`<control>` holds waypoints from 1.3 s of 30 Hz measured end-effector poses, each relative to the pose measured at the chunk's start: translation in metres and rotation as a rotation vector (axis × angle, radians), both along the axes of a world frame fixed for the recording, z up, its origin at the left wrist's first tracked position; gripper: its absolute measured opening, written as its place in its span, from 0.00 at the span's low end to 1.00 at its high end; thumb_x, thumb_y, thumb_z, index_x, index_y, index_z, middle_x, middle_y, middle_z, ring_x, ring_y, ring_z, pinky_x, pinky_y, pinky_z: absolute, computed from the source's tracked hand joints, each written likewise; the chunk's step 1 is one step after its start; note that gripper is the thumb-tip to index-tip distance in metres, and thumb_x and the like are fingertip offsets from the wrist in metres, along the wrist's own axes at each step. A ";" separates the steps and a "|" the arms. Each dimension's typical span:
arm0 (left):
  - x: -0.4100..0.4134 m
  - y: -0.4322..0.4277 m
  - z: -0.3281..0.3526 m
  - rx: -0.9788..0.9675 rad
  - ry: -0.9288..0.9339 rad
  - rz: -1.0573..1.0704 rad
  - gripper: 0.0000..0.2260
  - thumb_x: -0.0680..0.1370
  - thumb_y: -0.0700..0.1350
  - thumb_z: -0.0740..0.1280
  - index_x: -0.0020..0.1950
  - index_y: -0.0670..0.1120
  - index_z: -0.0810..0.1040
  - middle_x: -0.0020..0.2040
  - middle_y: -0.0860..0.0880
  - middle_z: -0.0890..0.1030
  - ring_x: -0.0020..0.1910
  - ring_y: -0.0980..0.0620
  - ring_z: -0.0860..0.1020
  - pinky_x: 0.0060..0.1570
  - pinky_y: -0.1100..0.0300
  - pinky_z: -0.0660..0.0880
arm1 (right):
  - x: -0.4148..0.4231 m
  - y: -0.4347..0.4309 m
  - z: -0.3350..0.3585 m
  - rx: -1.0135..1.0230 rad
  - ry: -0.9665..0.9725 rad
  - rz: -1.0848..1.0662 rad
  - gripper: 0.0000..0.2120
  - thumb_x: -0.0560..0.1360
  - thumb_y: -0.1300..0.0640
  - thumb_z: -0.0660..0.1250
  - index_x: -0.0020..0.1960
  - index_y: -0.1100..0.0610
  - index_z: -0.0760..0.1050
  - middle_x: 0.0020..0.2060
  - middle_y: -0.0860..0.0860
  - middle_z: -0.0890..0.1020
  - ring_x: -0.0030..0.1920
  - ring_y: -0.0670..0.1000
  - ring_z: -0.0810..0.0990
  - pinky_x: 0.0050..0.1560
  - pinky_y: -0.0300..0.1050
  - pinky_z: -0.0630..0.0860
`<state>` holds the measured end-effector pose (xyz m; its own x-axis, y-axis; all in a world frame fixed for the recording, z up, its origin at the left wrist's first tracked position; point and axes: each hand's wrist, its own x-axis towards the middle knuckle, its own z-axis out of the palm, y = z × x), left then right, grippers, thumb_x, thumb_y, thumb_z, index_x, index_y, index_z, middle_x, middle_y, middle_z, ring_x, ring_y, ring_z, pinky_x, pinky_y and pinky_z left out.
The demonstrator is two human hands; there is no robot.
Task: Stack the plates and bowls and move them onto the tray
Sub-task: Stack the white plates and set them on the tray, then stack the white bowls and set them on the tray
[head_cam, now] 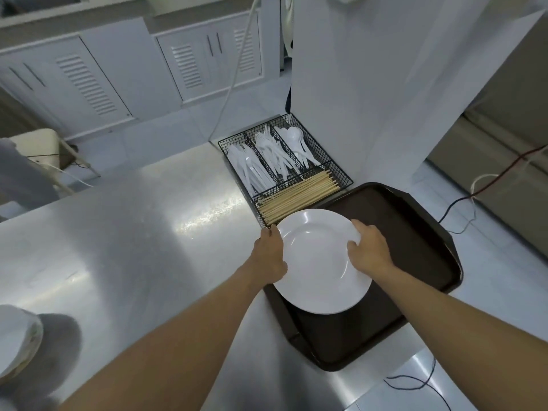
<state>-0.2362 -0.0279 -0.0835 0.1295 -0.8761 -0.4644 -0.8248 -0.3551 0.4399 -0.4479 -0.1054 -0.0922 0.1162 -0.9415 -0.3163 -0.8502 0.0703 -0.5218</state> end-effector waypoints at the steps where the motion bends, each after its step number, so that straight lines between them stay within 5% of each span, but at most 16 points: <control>1: 0.000 0.000 0.001 0.006 -0.008 -0.008 0.35 0.75 0.41 0.69 0.76 0.37 0.53 0.71 0.38 0.61 0.66 0.38 0.70 0.64 0.52 0.71 | 0.000 0.000 0.001 0.011 0.009 0.006 0.21 0.78 0.62 0.65 0.70 0.54 0.72 0.60 0.58 0.75 0.59 0.60 0.76 0.58 0.52 0.76; 11: 0.013 0.009 0.008 0.033 -0.021 -0.036 0.38 0.77 0.42 0.67 0.79 0.37 0.47 0.72 0.37 0.60 0.68 0.38 0.68 0.64 0.54 0.69 | 0.004 0.009 0.011 0.102 0.033 0.083 0.22 0.77 0.59 0.67 0.71 0.54 0.70 0.62 0.57 0.77 0.62 0.60 0.77 0.61 0.55 0.77; 15: 0.021 0.012 0.018 0.004 -0.038 -0.083 0.40 0.78 0.47 0.66 0.80 0.39 0.43 0.78 0.38 0.54 0.75 0.38 0.60 0.72 0.50 0.63 | 0.012 0.009 0.020 0.137 0.083 0.089 0.31 0.79 0.55 0.67 0.79 0.58 0.60 0.71 0.58 0.72 0.70 0.61 0.71 0.67 0.54 0.71; 24: 0.064 0.031 0.063 -0.280 -0.312 -0.100 0.31 0.81 0.52 0.60 0.80 0.44 0.53 0.78 0.42 0.60 0.77 0.42 0.59 0.75 0.51 0.58 | 0.066 0.011 0.062 -0.120 0.137 0.329 0.33 0.80 0.41 0.61 0.79 0.56 0.59 0.78 0.54 0.64 0.78 0.57 0.61 0.75 0.60 0.61; 39: 0.179 0.136 0.113 -0.181 -0.520 0.283 0.31 0.81 0.61 0.50 0.80 0.50 0.49 0.81 0.46 0.52 0.80 0.42 0.49 0.77 0.45 0.51 | 0.226 0.065 0.107 -0.215 0.074 0.720 0.37 0.79 0.33 0.52 0.82 0.52 0.53 0.82 0.53 0.52 0.81 0.59 0.49 0.78 0.59 0.47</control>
<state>-0.0572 0.1085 0.0298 0.5379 -0.8336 -0.1256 -0.8321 -0.5489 0.0793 -0.2217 -0.0403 0.0150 0.7120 -0.6825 -0.1652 -0.6807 -0.6130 -0.4012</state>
